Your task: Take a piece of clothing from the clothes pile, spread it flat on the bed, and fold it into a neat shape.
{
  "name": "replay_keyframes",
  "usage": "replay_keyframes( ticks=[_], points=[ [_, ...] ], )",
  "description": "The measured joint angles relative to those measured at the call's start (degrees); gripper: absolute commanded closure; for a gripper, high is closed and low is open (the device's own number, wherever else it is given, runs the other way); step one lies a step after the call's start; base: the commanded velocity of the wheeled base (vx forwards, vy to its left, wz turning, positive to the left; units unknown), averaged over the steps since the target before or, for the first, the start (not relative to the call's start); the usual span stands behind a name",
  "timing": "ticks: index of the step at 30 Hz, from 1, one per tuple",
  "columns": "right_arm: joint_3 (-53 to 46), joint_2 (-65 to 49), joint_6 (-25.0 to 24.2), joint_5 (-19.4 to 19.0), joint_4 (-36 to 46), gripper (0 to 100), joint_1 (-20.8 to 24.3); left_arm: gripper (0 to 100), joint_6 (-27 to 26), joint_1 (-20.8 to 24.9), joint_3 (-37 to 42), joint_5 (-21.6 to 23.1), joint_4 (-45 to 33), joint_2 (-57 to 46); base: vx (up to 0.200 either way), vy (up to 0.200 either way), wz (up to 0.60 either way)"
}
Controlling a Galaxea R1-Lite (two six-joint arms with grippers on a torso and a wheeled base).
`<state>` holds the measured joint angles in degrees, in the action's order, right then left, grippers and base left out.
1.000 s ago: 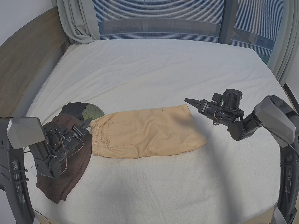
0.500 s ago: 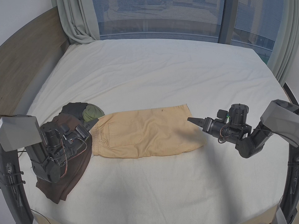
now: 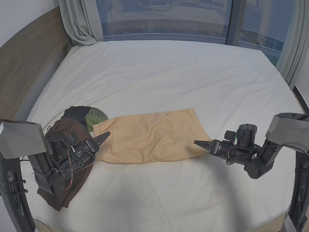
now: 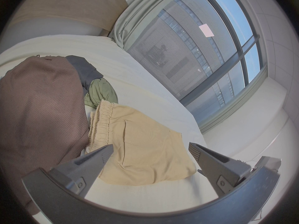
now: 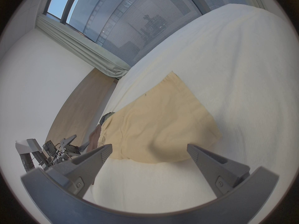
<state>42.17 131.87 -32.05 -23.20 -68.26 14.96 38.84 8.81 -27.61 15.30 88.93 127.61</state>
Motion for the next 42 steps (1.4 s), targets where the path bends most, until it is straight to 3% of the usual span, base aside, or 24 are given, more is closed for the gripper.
replay_keyframes(
  ticks=[6, 28, 42],
  points=[
    [1.21, 3.66, -0.07, 0.02, -0.17, 0, 0.52, 0, -2.39, 0.20, 0.13, -0.20, 0.00, 0.98, 0.000, 0.000, 0.00],
    [14.80, 13.40, -0.44, 4.43, 4.71, 0, 5.66, 0, -2.50, 0.11, 0.17, -0.17, 0.00, 1.90, 0.000, 0.000, 0.00],
    [22.43, 17.05, -4.44, 6.78, 6.90, 0, 8.52, 0, -2.57, -0.13, 0.22, -0.30, -0.02, 2.22, 0.000, 0.000, 0.00]
  ],
)
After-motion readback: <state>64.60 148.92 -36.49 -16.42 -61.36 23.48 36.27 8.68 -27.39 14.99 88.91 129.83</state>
